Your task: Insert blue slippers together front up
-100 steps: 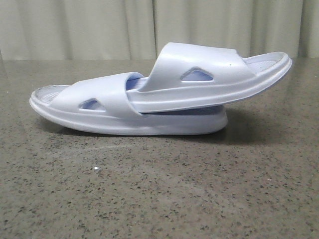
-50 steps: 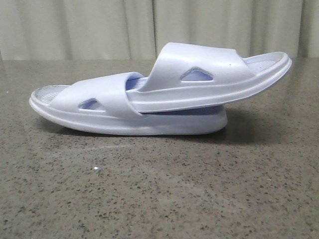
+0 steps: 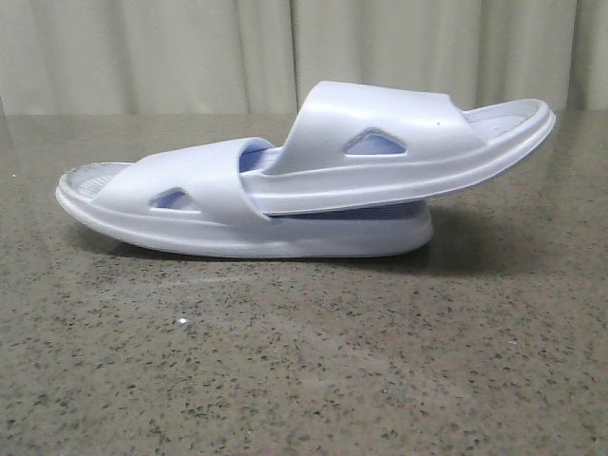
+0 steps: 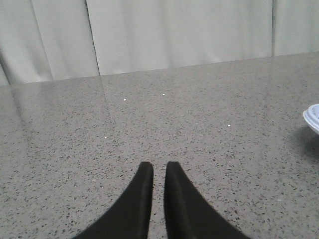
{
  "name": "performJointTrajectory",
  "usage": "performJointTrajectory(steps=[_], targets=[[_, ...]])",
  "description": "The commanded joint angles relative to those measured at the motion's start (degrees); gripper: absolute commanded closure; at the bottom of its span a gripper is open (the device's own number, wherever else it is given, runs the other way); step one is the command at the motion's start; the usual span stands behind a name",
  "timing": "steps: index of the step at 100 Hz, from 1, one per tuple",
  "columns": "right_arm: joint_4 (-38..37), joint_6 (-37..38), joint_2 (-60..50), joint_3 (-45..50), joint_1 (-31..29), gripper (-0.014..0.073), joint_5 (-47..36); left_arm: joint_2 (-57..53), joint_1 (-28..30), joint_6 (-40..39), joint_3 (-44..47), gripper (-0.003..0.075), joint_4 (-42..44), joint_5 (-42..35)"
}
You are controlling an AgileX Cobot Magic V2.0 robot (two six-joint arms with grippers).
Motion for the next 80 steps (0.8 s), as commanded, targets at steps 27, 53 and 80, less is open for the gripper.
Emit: performJointTrajectory(steps=[27,53,80], targets=[[-6.8,-0.3,0.2,1.9,0.0,0.0701,-6.7,-1.7,0.1,-0.5,0.6,0.0704,-0.3,-4.8],[-21.0,18.8,0.2,2.7,-3.6,0.0701,-7.9,-1.7,0.1,-0.5,0.6,0.0704,-0.3,-4.8],[-24.9,26.6,-4.3,6.9,-7.2,0.0701,-8.0,-1.7,0.1,-0.5,0.6,0.0704,-0.3,-4.8]])
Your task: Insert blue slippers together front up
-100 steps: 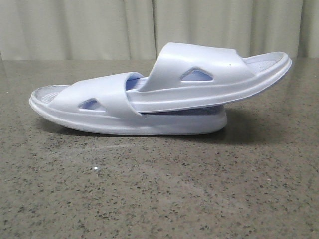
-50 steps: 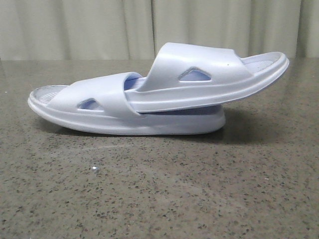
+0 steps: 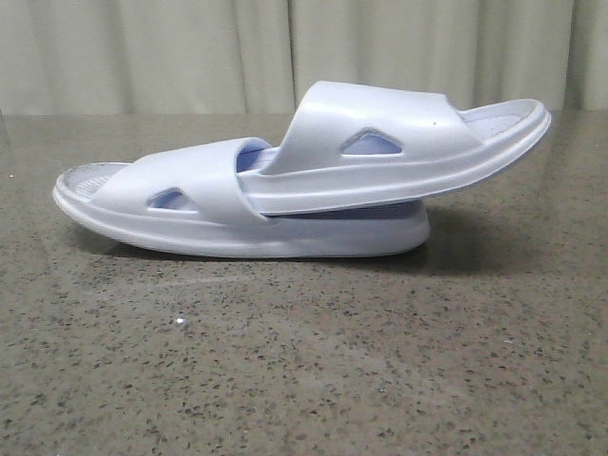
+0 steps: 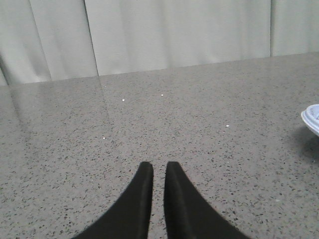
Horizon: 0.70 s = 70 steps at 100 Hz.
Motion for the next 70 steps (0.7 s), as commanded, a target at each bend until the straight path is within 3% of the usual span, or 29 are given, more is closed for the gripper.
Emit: performJointTrajectory(steps=[1,34,70], targets=[[-1.2,2.7,-2.2,0.5,-1.5,0.0701,-4.6,-1.7,0.1,-0.5,0.6,0.0704,-0.3,-4.8],[-3.3,6.9,-14.8,7.1,-6.1,0.0701,-2.7,-1.7,0.1,-0.5,0.6,0.0704,-0.3,-4.8],[-5.3,7.2,-20.1,9.6,-6.2,0.0701,1.0,-1.7,0.1,-0.5,0.6,0.0704,-0.3,-4.8]])
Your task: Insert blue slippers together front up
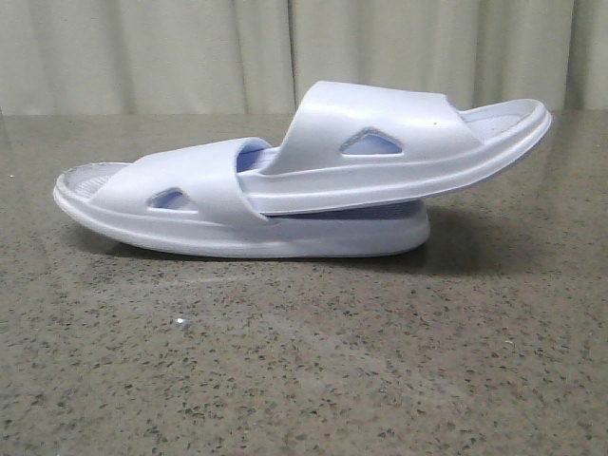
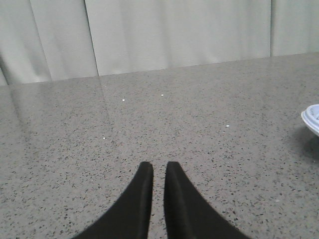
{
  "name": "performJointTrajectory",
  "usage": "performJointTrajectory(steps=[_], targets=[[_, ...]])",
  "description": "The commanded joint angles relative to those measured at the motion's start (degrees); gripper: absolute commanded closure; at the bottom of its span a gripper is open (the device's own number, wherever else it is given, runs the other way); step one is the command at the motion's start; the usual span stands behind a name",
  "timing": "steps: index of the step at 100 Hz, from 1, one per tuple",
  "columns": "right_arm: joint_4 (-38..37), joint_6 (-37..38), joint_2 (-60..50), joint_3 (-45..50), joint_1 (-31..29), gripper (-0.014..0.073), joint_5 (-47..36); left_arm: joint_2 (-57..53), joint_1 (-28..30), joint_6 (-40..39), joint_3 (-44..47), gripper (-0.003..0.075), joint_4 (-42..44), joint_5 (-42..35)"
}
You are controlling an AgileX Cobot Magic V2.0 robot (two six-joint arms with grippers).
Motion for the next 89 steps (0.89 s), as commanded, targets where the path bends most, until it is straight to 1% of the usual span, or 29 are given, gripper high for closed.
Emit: performJointTrajectory(steps=[1,22,89], targets=[[-1.5,0.3,-0.8,1.2,-0.4,0.0701,-3.2,-1.7,0.1,-0.5,0.6,0.0704,-0.3,-4.8],[-1.7,0.3,-0.8,1.2,-0.4,0.0701,-1.2,-1.7,0.1,-0.5,0.6,0.0704,-0.3,-4.8],[-1.7,0.3,-0.8,1.2,-0.4,0.0701,-1.2,-1.7,0.1,-0.5,0.6,0.0704,-0.3,-4.8]])
